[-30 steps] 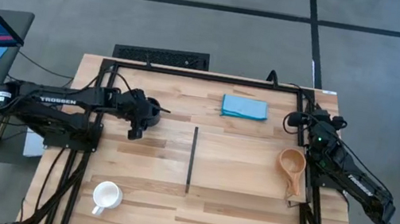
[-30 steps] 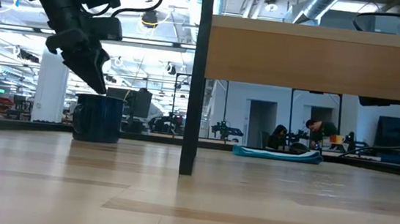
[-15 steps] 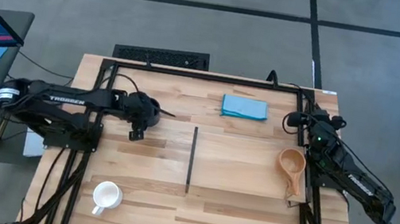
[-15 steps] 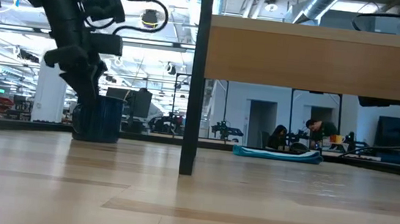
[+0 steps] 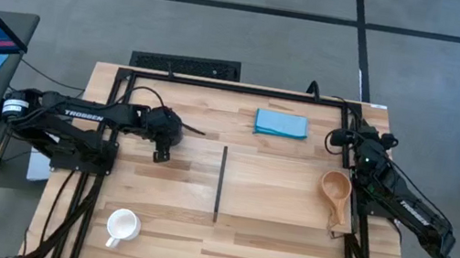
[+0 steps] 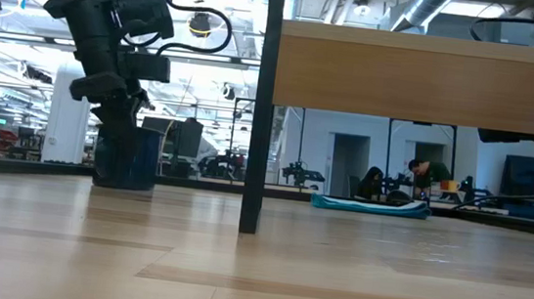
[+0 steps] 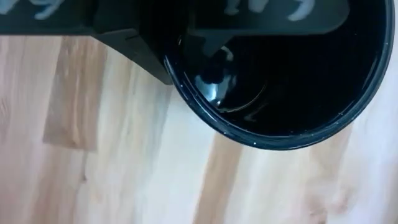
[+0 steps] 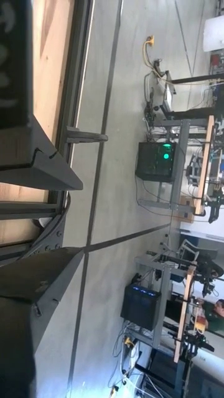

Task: Stack small to large cups/mugs on shelf
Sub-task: Put the black mug on the shelf

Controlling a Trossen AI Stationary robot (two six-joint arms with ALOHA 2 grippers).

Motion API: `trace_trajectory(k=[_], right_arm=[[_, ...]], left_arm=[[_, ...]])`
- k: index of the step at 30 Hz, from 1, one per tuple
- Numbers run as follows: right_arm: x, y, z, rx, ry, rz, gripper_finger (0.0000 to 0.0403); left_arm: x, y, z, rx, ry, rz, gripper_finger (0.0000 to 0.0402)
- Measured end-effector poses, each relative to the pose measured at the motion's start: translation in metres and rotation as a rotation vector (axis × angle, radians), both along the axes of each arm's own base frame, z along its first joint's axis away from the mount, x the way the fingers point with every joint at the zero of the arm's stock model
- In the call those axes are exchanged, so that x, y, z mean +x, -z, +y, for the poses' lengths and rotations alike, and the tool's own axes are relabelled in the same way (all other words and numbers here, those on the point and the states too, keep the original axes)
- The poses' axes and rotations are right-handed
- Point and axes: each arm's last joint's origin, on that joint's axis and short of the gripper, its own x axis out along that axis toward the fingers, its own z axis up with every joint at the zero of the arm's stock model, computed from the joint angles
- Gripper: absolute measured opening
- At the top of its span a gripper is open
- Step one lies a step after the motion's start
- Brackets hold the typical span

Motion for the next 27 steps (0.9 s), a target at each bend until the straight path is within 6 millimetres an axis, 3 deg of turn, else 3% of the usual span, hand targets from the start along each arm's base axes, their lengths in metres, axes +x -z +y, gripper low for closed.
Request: trace_trajectory(k=[12,20,27], right_arm=[[0.0,0.0,0.0,0.0,0.0,0.0,0.0182],[0.0,0.0,0.0,0.0,0.0,0.001,0.0182],[0.0,0.0,0.0,0.0,0.0,0.001,0.0182]], left_arm=[[0.018,-0.019,-0.002,-0.136,-0.077,-0.216,0.0005],[0.046,-0.04,-0.036,-0.163,0.075,-0.245,0.0004],[0.068,-0.062,-0.057,-0.089,0.106,-0.163,0.0004]])
